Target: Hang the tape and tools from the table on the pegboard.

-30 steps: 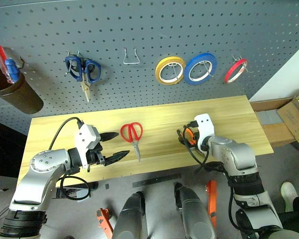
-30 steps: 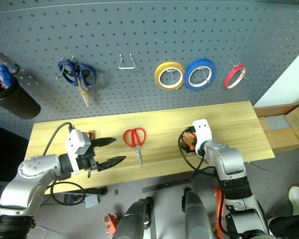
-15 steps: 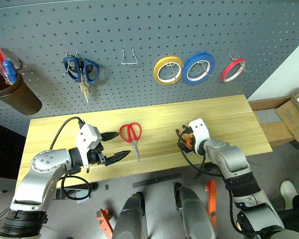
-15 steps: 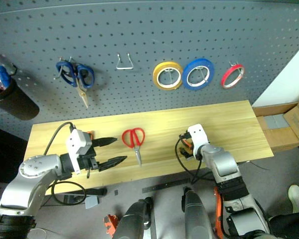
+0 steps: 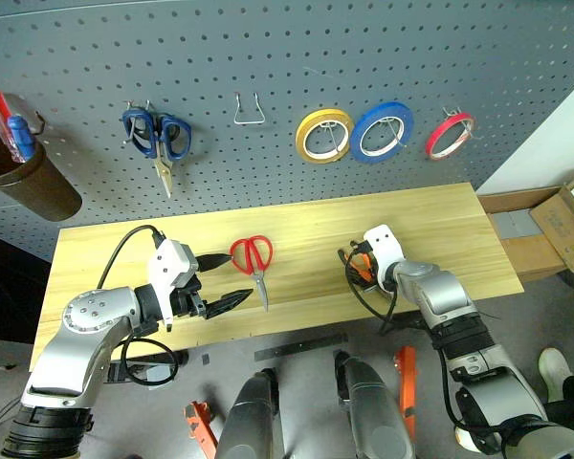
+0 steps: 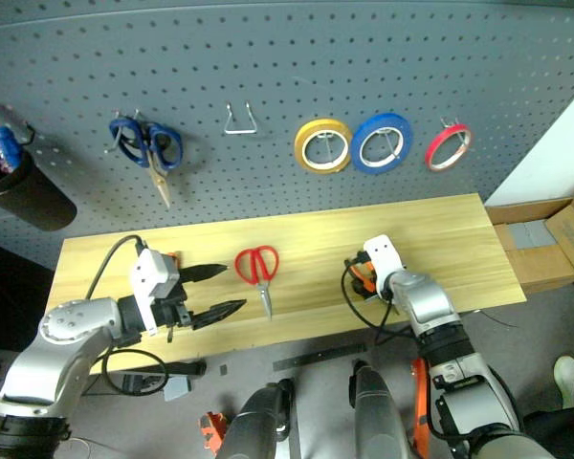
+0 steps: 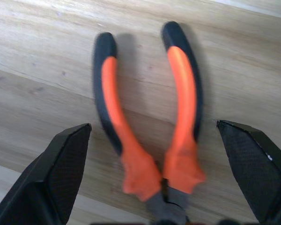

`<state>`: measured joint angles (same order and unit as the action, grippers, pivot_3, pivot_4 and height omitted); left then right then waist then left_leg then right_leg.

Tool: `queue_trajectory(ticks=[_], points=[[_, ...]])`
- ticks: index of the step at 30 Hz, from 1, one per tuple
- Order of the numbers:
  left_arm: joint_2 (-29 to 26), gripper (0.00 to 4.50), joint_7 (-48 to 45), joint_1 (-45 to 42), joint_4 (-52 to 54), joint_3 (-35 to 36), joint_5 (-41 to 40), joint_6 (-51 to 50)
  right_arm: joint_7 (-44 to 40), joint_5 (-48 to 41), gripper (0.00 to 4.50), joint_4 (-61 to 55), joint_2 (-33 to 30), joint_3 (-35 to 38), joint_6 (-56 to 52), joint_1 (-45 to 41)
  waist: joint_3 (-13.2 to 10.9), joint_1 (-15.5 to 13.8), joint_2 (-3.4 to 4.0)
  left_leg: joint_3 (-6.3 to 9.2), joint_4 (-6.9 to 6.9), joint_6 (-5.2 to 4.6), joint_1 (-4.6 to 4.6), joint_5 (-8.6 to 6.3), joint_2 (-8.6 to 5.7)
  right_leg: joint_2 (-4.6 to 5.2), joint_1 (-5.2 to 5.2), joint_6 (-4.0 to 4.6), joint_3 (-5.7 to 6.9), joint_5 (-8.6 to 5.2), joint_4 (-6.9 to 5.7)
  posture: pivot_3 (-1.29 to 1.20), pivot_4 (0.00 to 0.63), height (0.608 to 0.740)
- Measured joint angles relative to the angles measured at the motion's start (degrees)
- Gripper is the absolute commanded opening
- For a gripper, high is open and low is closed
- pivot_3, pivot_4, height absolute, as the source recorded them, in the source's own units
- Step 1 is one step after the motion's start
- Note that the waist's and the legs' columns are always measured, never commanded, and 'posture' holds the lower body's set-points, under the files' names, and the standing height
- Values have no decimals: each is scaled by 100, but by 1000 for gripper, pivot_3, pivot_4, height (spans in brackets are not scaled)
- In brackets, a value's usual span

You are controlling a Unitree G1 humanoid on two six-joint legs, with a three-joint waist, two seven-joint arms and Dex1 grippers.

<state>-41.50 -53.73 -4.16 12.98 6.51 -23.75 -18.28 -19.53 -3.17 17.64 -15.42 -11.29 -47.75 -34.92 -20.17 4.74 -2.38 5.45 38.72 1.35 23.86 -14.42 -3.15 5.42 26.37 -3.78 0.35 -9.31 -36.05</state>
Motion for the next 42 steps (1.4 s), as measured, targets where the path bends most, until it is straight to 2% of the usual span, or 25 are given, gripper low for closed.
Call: queue_trajectory(ticks=[2,8,9,17,19,24,28,32,35,42], points=[[23,4104,45,11,0,-1,4,0,-37,89,3950,63,-13,-62,80,-10,7,0,-1,0,0,0,-1,0,0,0,-2,0,1,0,0,-97,299,740],[30,4104,78,76,3,0,20,24,-250,318,2048,238,-26,-303,342,-63,32,2,-2,0,1,0,-10,0,0,-2,-11,0,1,0,1,-101,292,740],[31,4104,81,84,3,0,27,26,-267,350,1889,248,-27,-323,360,-73,35,2,-3,1,1,0,-10,0,0,-2,-11,0,1,0,1,-100,291,740],[227,4104,418,126,-13,137,95,168,-252,299,1857,24,208,-73,188,-76,68,3,-3,10,1,1,-7,0,1,-2,-4,1,0,1,-1,-86,287,740],[259,4104,490,176,-23,312,69,177,-246,134,1857,-631,317,99,-98,-66,68,7,-3,15,0,1,1,0,8,-3,10,2,-5,2,-4,-81,292,740],[408,4104,649,451,-43,931,-180,268,-14,-487,1857,-3158,929,611,-1259,-92,70,-17,-1,24,-1,14,3,-9,23,-15,21,3,-4,2,-7,-79,295,740],[514,4104,762,514,-104,1258,-366,268,208,-773,1857,-4012,1378,685,-1769,-104,70,-65,0,23,-1,17,3,-11,26,-18,19,3,-1,2,-1,-75,295,740],[648,4104,959,470,-289,1589,-512,297,375,-914,1857,-4162,1647,726,-1608,-478,70,-81,0,20,-1,18,2,-10,33,-24,22,11,1,7,-2,-64,286,740],[687,4104,1053,417,-315,1646,-532,375,389,-916,1857,-4006,1680,694,-989,-930,71,-104,0,16,-1,22,1,-12,44,-35,22,16,3,10,-1,-52,277,740],[735,4104,1233,404,-223,1648,-542,375,249,-701,1857,-2770,1555,415,245,-1429,79,-126,1,-12,-2,28,2,-15,55,-41,32,24,3,15,-2,-7,265,740]])
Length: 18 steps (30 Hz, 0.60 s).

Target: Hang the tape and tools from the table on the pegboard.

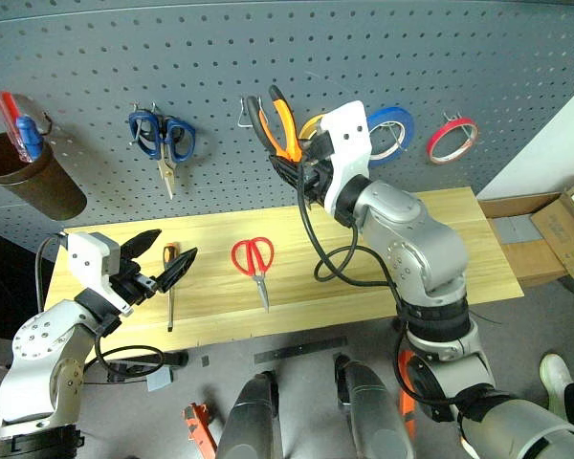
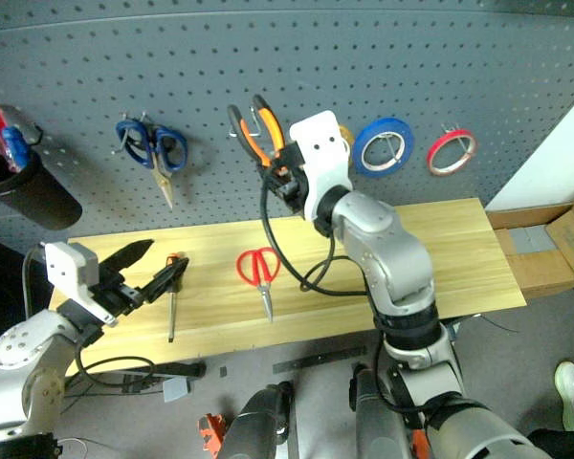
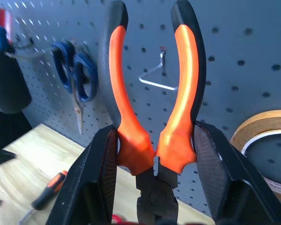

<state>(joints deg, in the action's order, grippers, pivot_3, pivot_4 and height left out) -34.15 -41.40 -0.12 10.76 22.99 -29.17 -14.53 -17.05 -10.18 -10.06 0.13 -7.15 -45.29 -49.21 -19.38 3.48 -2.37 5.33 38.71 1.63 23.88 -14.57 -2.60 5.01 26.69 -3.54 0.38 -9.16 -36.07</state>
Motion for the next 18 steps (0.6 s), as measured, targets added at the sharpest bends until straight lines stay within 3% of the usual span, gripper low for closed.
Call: queue_trajectory(ticks=[18], points=[[91,4104,678,111,466,321,-14,-6,-141,501,1856,3571,632,-182,3179,-1948,64,-143,-7,-65,-17,23,3,2,18,-5,46,16,2,10,-7,88,238,740]])
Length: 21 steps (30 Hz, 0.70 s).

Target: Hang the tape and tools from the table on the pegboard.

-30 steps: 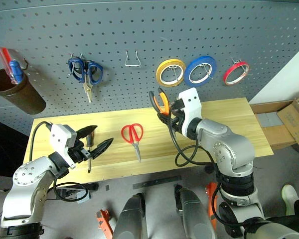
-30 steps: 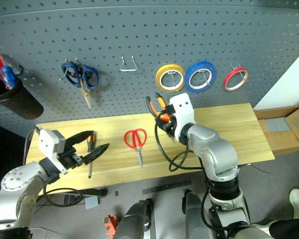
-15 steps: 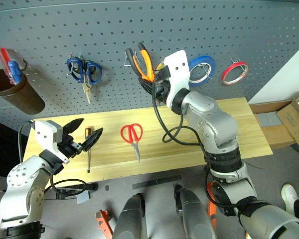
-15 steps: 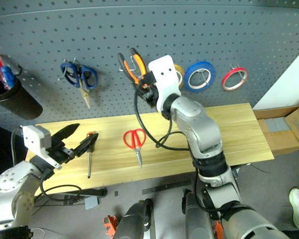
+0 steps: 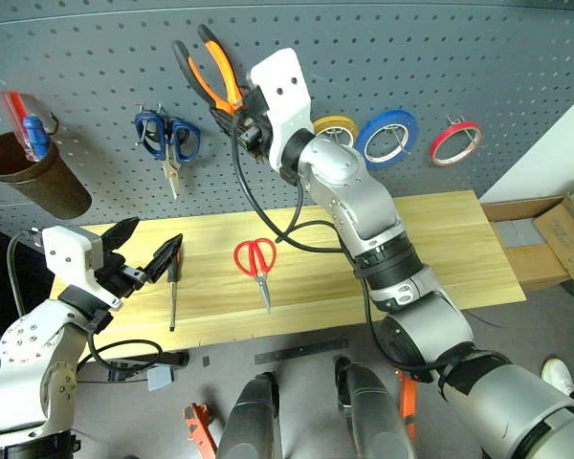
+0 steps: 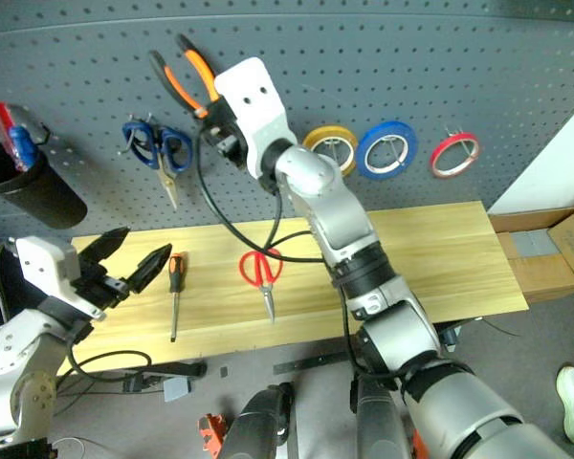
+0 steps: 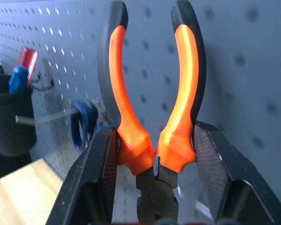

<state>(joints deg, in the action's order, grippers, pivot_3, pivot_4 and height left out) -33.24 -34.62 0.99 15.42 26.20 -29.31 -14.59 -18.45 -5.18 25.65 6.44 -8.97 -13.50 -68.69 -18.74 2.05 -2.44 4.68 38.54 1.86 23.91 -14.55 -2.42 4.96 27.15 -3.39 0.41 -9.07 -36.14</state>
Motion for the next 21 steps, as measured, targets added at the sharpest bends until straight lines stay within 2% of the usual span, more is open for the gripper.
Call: queue_trajectory(ticks=[6,11,21], points=[[11,4104,45,-48,0,10,1,3,451,456,1856,1035,39,13,1577,-243,39,-40,-32,-5,-28,13,-2,8,0,0,7,2,4,1,9,88,237,740],[10,4104,70,-258,-13,10,4,5,818,653,1856,1423,107,71,2701,-220,45,-40,-42,-8,-43,18,-2,10,1,0,16,3,4,0,10,85,237,740],[24,4104,47,-625,-178,-133,19,6,1156,677,1856,2427,152,350,3822,-389,46,-33,-42,-15,-45,20,-6,12,3,-1,17,7,5,1,8,95,239,740]])
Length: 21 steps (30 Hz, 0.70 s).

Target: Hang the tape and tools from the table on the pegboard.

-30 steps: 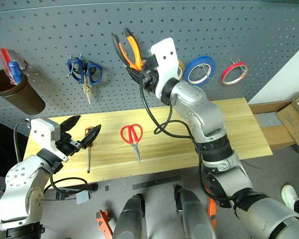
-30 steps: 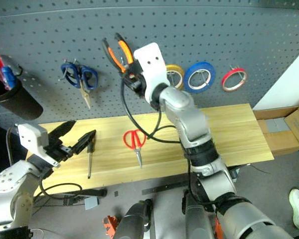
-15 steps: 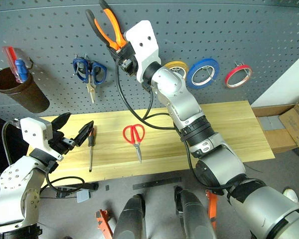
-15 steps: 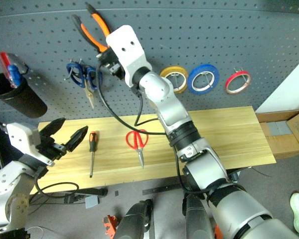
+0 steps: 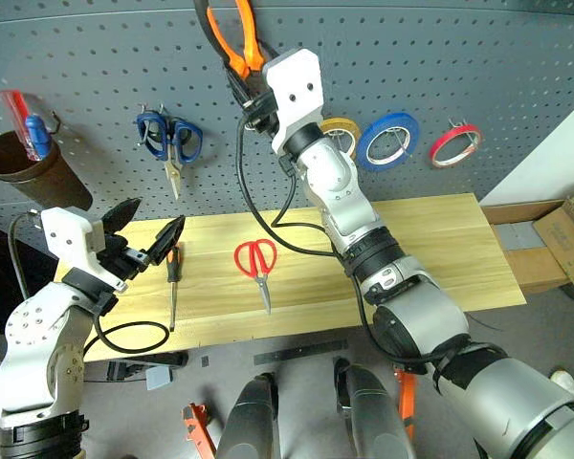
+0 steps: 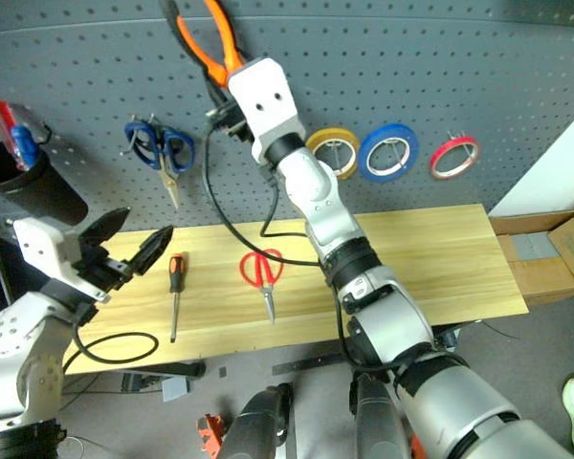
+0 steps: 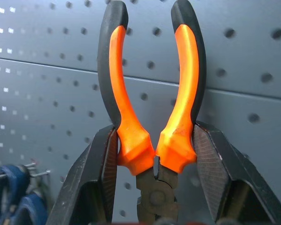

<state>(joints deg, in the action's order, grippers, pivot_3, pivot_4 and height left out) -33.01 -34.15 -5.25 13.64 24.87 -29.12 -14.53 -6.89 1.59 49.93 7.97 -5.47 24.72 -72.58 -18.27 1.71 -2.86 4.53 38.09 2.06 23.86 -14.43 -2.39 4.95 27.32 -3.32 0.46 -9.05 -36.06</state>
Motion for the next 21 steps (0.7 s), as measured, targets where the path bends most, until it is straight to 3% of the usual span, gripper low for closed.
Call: queue_trajectory(ticks=[9,21], points=[[19,4104,-23,-266,-92,-206,10,-2,201,2,1856,1215,83,214,504,-484,0,3,-1,0,-1,3,-1,2,1,-1,2,3,1,0,-3,114,251,740],[18,4104,-26,-289,-98,-206,11,-2,478,419,1856,1547,73,120,616,-306,0,-3,-1,1,-1,7,-3,4,1,-1,1,6,2,-1,-8,110,256,740]])
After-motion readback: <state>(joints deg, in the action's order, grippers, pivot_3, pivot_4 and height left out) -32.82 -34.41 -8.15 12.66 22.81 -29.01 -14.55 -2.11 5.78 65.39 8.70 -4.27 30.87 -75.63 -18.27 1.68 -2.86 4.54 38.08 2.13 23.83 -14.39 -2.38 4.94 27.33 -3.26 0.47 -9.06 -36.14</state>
